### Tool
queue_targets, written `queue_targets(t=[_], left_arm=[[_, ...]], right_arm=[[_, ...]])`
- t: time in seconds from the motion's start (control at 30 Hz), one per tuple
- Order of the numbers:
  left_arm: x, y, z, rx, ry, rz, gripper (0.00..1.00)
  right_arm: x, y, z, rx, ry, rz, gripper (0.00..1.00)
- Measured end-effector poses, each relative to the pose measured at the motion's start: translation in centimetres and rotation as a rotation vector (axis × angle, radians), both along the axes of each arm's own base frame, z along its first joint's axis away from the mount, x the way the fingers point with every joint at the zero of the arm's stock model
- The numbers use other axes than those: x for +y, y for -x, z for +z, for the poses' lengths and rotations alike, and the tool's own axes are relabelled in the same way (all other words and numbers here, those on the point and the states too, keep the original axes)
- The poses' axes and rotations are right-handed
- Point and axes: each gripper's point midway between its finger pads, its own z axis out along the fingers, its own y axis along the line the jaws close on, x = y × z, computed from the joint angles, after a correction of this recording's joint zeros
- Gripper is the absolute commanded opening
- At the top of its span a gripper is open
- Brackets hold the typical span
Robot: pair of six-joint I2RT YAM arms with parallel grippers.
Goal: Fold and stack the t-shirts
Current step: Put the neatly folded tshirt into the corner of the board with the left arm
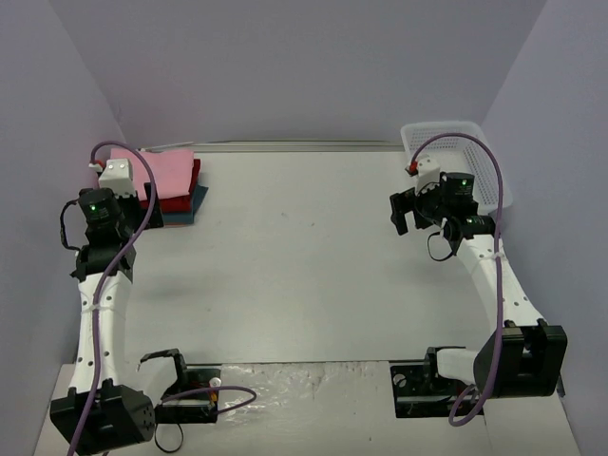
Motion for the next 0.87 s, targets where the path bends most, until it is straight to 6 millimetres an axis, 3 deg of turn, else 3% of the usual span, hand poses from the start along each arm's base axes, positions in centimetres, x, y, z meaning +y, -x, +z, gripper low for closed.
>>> queue_targets(t=[0.43,0.87], left_arm=[[3.4,1.2,-0.1,-0.020,0.026,0.112,0.94],[3.0,1.1,-0.1,-0.027,0.055,0.085,0.94]], right_arm=[[0.4,0.3,-0.5,0.011,-0.011,0.027,1.00],[0.4,0.3,-0.5,0.008,-0.002,0.032,1.00]])
